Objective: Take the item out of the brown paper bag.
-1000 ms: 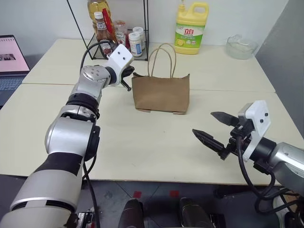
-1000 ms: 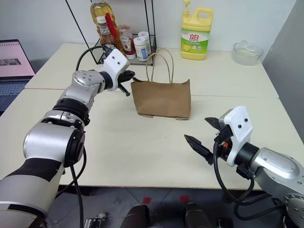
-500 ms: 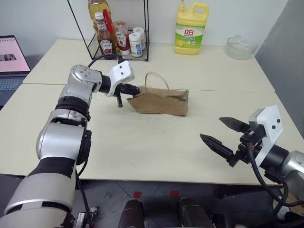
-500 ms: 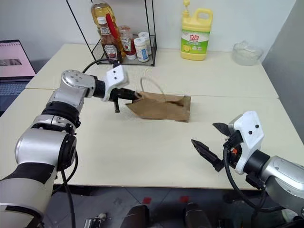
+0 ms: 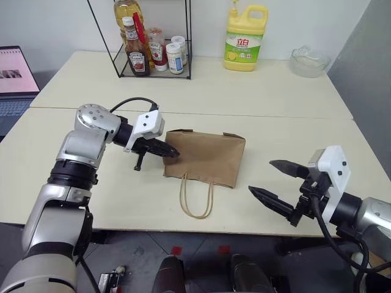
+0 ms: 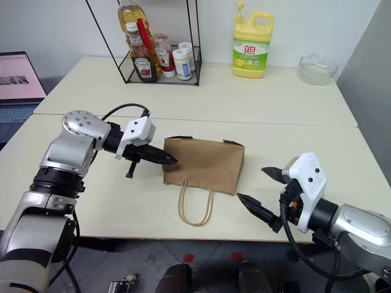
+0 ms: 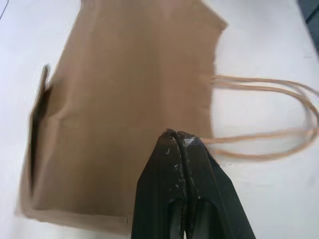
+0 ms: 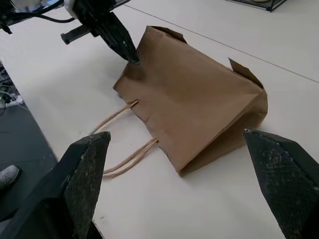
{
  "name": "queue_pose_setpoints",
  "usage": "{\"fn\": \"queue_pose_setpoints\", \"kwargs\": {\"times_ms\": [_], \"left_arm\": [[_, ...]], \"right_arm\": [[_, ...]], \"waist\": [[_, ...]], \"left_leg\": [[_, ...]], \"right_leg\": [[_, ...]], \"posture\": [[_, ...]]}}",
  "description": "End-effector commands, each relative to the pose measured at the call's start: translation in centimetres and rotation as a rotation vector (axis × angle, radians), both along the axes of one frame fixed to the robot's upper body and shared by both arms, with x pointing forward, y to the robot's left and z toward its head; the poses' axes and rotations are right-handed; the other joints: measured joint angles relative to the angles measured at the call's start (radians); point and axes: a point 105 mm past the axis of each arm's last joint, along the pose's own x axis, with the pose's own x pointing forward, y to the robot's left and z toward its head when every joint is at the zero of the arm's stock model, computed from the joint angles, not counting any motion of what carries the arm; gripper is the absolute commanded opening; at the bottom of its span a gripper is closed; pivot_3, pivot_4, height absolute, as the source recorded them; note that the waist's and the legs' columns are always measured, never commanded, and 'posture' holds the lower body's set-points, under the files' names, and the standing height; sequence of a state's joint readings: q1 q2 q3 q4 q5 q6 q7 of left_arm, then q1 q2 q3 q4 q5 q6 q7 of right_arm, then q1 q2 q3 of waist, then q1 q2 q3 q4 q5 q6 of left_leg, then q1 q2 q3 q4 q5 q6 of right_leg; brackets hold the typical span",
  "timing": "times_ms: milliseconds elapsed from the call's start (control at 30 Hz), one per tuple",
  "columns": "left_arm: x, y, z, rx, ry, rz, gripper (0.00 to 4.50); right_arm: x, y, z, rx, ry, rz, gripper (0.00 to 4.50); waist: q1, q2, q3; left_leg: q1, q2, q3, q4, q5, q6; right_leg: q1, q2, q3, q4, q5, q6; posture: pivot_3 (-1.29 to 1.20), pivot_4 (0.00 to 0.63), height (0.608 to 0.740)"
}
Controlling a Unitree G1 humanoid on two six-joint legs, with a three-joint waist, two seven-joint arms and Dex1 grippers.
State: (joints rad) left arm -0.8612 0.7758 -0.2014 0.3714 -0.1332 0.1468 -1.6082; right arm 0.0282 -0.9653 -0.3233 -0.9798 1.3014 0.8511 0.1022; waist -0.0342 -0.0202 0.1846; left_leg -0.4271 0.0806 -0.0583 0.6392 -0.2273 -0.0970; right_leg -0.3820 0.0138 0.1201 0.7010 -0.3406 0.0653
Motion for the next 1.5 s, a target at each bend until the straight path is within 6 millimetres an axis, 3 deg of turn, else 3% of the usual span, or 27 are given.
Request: {"fn": "queue_pose_setpoints", "kwargs": {"times_ms": [33, 100, 267, 400, 600, 1000, 1233, 1500], "left_arm": [[-1.6, 0.3, 1.5, 0.044, -0.074, -0.077, 0.01], [-2.4, 0.7, 1.4, 0.109, -0.142, -0.149, 0.01], [-4.2, -0.8, 0.9, 0.129, -0.19, -0.319, 0.01], [-4.2, -2.0, -0.5, 0.146, -0.266, -0.437, 0.89], [-3.9, -2.8, -2.4, 0.187, -0.355, -0.566, 2.67], [-2.8, -4.6, -5.8, 0.232, -0.485, -0.716, 2.67], [-2.8, -5.2, -6.6, 0.221, -0.496, -0.744, 2.67], [-2.8, -6.3, -6.4, 0.178, -0.497, -0.738, 2.67]], "right_arm": [[-0.5, 0.7, 0.7, -0.006, -0.049, 0.039, 4.5], [-0.6, 0.9, 0.7, -0.009, -0.045, 0.052, 4.5], [-0.9, 1.6, 0.2, -0.036, -0.021, 0.109, 4.5], [-1.0, 2.3, -0.2, -0.05, 0.001, 0.154, 4.5], [-1.1, 2.5, -0.9, -0.062, 0.019, 0.179, 4.5], [-1.3, 2.9, -1.7, -0.076, 0.022, 0.188, 4.5], [-1.6, 3.2, -1.6, -0.078, 0.021, 0.211, 4.5], [-3.1, 2.5, -3.1, -0.306, 0.025, 0.363, 4.5]], "waist": [[0.001, 0.0, 0.0], [0.002, 0.0, 0.0], [0.007, 0.0, 0.0], [0.006, 0.0, 0.0], [0.005, 0.0, 0.0], [0.004, 0.0, 0.0], [0.003, 0.0, 0.0], [0.003, 0.0, 0.0]], "left_leg": [[0.0, 0.0, 0.0, 0.001, 0.0, 0.0], [0.0, 0.0, -0.001, 0.002, 0.0, 0.0], [0.001, 0.0, -0.001, 0.004, 0.0, 0.0], [0.001, -0.001, -0.001, 0.004, 0.0, 0.0], [0.002, -0.001, -0.001, 0.004, 0.0, 0.0], [0.002, -0.001, -0.001, 0.005, 0.0, 0.001], [0.002, -0.001, -0.001, 0.005, 0.0, 0.001], [0.002, -0.001, -0.002, 0.005, 0.0, 0.001]], "right_leg": [[0.0, 0.0, 0.0, 0.0, 0.0, 0.0], [0.001, 0.0, -0.001, 0.001, 0.0, 0.0], [0.004, 0.0, -0.001, 0.001, 0.0, 0.0], [0.004, 0.0, -0.001, 0.001, 0.0, 0.0], [0.004, 0.0, -0.001, 0.001, 0.0, 0.0], [0.004, 0.0, -0.001, 0.001, 0.0, 0.0], [0.004, 0.0, -0.001, 0.001, 0.0, 0.0], [0.005, 0.0, -0.001, 0.001, 0.0, 0.0]], "posture": [[0.0, 0.15, 0.74], [0.0, 0.15, 0.74], [0.0, 0.15, 0.74], [0.0, 0.15, 0.74], [0.0, 0.15, 0.74], [0.0, 0.15, 0.74], [0.0, 0.15, 0.74], [0.0, 0.15, 0.74]]}}
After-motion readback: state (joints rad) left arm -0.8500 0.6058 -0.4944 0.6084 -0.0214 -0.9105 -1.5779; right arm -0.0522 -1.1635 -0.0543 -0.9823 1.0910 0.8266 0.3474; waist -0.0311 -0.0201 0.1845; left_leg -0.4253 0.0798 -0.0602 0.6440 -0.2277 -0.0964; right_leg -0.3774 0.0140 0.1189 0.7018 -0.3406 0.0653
